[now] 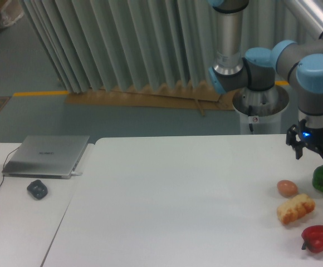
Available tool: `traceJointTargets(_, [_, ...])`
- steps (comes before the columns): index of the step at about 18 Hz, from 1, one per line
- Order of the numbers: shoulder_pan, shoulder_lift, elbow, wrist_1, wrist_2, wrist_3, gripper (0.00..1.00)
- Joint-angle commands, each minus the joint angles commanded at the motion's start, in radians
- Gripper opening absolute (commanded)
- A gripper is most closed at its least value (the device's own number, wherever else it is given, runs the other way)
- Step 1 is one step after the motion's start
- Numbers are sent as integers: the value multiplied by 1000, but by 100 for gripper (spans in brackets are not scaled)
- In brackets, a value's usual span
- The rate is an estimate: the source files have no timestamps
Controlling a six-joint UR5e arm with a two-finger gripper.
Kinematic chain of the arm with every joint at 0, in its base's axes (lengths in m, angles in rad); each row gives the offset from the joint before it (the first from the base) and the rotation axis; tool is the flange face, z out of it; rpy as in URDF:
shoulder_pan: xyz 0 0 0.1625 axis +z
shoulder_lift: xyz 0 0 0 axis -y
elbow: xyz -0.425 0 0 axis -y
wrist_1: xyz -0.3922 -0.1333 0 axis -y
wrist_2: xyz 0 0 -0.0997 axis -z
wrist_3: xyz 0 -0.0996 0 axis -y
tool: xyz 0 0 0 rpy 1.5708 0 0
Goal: Place the yellow pepper on the table
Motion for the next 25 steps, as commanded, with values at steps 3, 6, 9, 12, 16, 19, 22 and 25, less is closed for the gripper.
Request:
traceJointTargets(3, [3, 41, 18, -138, -8, 75, 100])
traceJointTargets(6, [5, 57, 23, -183, 39, 274, 100])
traceJointTargets(9, [2, 71, 9, -183, 72, 284, 100])
traceJointTargets(12, [3, 69, 14, -180, 73, 278, 100])
traceJointTargets(16, [-2, 69, 20, -181, 3, 272, 100])
traceJointTargets(19, [0, 69, 21, -175, -78, 261, 100])
traceJointTargets(22, [-2, 69, 9, -128, -89, 272, 100])
traceJointTargets(25, [-3, 69, 6, -143, -51, 308, 100])
